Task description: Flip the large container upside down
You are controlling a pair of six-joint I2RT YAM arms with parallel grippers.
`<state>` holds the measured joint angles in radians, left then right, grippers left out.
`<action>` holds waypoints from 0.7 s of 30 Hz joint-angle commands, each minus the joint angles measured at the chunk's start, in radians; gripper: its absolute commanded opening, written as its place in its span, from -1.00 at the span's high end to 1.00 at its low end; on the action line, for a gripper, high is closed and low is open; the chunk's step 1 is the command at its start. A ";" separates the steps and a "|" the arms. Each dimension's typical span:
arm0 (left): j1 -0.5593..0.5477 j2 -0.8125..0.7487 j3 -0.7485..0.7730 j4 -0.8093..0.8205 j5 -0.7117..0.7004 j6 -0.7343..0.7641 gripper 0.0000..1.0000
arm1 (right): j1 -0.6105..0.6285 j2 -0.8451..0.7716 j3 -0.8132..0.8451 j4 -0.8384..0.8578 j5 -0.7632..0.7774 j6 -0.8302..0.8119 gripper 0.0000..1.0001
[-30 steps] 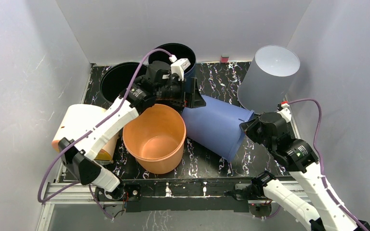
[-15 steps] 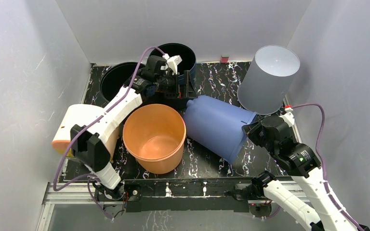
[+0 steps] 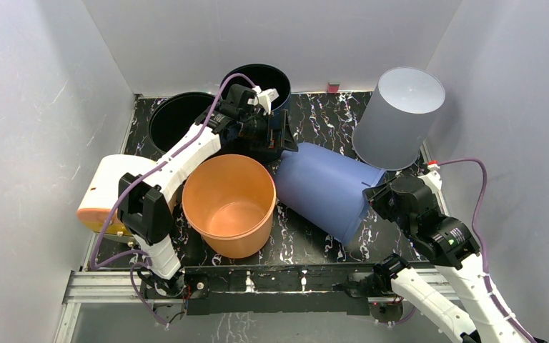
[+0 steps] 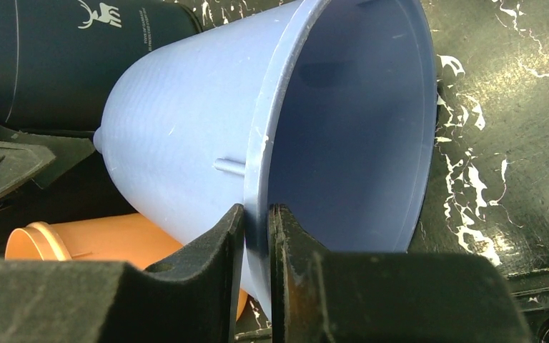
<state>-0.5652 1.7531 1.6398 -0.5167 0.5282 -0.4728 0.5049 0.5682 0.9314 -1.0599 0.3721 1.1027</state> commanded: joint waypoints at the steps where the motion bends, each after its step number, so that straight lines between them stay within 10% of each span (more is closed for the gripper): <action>1: -0.006 -0.006 -0.025 0.046 0.059 -0.014 -0.97 | 0.001 0.009 -0.047 -0.161 0.039 -0.021 0.68; 21: -0.027 0.052 -0.047 0.154 0.141 -0.075 -0.70 | 0.001 -0.004 -0.080 -0.163 0.023 -0.008 0.67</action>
<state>-0.5850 1.8214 1.5890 -0.4019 0.6018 -0.5282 0.5049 0.5529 0.9051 -1.0458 0.3878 1.1172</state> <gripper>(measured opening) 0.871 0.163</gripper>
